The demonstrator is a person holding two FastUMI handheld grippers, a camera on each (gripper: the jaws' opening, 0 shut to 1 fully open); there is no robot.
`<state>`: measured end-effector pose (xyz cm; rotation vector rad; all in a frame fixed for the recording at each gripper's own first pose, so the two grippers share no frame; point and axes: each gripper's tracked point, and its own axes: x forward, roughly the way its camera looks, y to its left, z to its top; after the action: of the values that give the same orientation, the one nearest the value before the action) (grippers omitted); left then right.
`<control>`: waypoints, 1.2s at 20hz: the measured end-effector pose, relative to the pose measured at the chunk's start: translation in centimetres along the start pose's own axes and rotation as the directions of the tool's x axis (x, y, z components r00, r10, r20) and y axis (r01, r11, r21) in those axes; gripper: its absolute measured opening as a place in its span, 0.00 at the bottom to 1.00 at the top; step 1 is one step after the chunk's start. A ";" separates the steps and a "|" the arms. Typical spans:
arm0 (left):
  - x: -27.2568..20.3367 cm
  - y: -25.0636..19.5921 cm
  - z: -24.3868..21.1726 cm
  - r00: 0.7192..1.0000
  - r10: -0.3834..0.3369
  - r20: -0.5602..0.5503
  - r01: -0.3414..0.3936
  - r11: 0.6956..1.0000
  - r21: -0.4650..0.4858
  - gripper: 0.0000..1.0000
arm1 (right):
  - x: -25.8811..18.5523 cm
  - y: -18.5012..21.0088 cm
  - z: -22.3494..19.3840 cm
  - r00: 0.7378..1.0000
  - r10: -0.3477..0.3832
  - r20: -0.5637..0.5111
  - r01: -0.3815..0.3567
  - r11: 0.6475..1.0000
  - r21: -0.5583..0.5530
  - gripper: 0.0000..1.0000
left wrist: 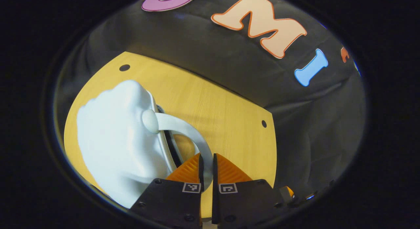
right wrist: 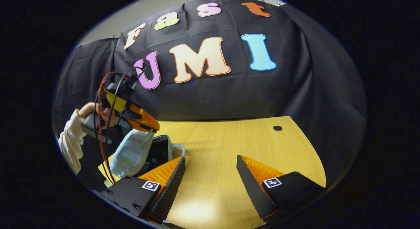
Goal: First open the suitcase, pack the skin care products into it, and then close the suitcase.
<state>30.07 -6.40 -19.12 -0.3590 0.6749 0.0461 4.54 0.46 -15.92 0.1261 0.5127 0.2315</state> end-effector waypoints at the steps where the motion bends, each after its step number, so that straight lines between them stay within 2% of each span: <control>1: 1.3 0.2 -0.4 1.000 0.000 -0.015 0.000 1.000 0.005 0.06 | -0.3 -0.3 0.0 1.000 -0.008 0.001 0.008 1.000 0.001 0.98; 5: 5.0 0.5 -2.0 0.997 0.011 -0.074 -0.009 1.000 0.030 0.08 | -0.9 -1.1 0.5 1.000 -0.024 -0.003 0.024 1.000 0.013 0.98; 8: 6.0 0.6 -3.5 0.993 0.036 -0.111 -0.030 0.998 0.054 0.11 | -1.2 -1.7 0.9 0.999 -0.041 0.007 0.041 0.999 0.009 0.98; 10: 5.7 -0.4 -3.9 0.993 0.007 -0.114 0.001 0.997 0.074 0.12 | -1.5 -1.9 1.0 0.999 -0.047 0.017 0.047 0.999 0.013 0.98; 13: 3.9 -1.6 -4.7 0.995 0.008 -0.096 0.008 0.986 0.169 0.35 | -1.8 -2.1 1.5 0.998 -0.055 0.035 0.054 0.998 0.022 0.98; 14: 3.1 -1.9 -5.0 0.997 0.020 -0.081 -0.003 0.978 0.209 0.71 | -1.9 -2.1 1.7 0.997 -0.055 0.045 0.054 0.998 0.024 0.98; 15: 2.2 -2.3 -5.1 0.998 0.026 -0.063 -0.010 0.970 0.242 0.73 | -2.1 -2.0 2.0 0.997 -0.055 0.053 0.054 0.998 0.028 0.98; 16: 1.3 -2.7 -5.4 0.998 0.034 -0.044 -0.021 0.962 0.271 0.87 | -2.1 -1.9 2.1 0.997 -0.055 0.060 0.053 0.998 0.030 0.98; 18: -1.0 -3.7 -5.8 1.000 0.025 0.002 -0.024 0.947 0.320 0.96 | -2.4 -1.6 2.5 0.996 -0.054 0.077 0.052 0.998 0.032 0.98; 21: -4.6 -4.7 -6.6 0.996 -0.002 0.089 -0.031 0.926 0.376 0.95 | -3.1 -0.9 2.9 0.994 -0.051 0.096 0.049 0.998 0.027 0.98; 24: -8.0 -4.9 -8.1 0.991 -0.007 0.136 -0.047 0.921 0.387 0.95 | -4.1 0.0 3.1 0.992 -0.052 0.115 0.051 0.999 0.013 0.98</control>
<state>19.64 -13.16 -18.51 0.0363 0.5376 -0.0449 2.61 -0.76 -11.33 0.1346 0.4016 0.1703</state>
